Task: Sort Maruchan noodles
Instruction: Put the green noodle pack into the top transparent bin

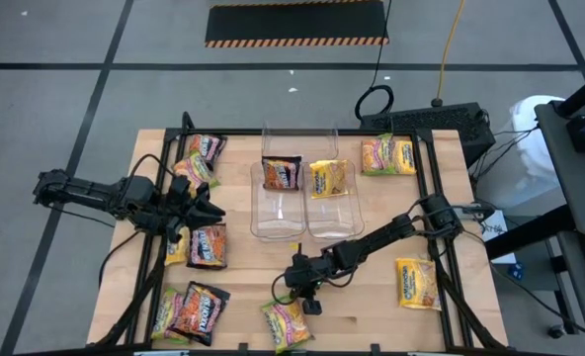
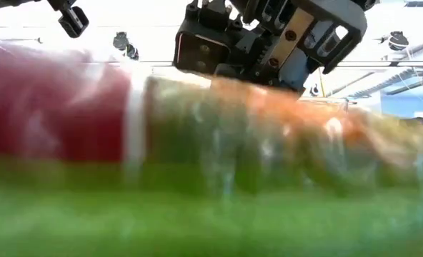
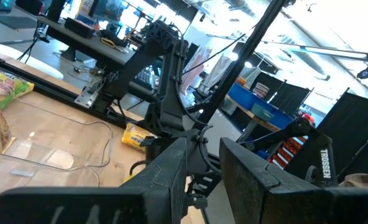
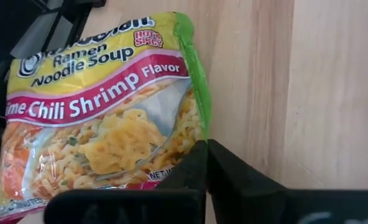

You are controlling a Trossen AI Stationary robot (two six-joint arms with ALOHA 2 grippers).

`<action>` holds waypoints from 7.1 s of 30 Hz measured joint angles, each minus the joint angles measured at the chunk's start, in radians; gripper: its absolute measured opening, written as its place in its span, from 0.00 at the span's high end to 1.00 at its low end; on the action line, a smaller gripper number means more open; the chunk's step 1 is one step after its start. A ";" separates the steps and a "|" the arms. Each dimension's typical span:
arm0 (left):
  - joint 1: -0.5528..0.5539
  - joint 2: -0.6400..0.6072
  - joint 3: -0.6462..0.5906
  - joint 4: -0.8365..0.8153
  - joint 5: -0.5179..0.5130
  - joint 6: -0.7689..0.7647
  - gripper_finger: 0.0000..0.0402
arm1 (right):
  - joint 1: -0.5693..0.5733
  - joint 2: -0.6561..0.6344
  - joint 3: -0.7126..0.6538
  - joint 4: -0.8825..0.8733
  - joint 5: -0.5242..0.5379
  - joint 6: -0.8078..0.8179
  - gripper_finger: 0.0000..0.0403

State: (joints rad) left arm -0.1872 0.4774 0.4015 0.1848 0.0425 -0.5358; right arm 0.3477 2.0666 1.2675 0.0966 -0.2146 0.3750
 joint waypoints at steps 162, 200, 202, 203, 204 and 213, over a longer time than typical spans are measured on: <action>0.000 0.000 0.000 -0.063 0.088 -0.246 0.75 | -0.762 -0.321 0.001 -0.170 1.028 0.047 1.00; 0.001 0.000 0.000 -0.062 0.098 -0.251 0.75 | -0.694 -0.322 -0.151 -0.175 1.049 0.294 0.99; 0.000 0.000 0.000 -0.062 0.098 -0.251 0.75 | -0.695 -0.322 -0.151 -0.176 1.049 0.287 0.98; 0.001 0.000 0.000 -0.062 0.098 -0.251 0.75 | -0.695 -0.322 -0.151 -0.176 1.050 0.278 0.97; 0.000 0.000 0.000 -0.062 0.098 -0.252 0.75 | -0.695 -0.322 -0.151 -0.176 1.050 0.265 0.95; 0.000 0.000 0.000 -0.061 0.098 -0.254 0.75 | -0.696 -0.328 -0.151 -0.180 1.118 0.230 0.79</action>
State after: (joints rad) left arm -0.1867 0.4777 0.4015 0.1234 0.1410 -0.7894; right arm -0.3478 1.7387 1.1160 -0.0838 0.9034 0.6055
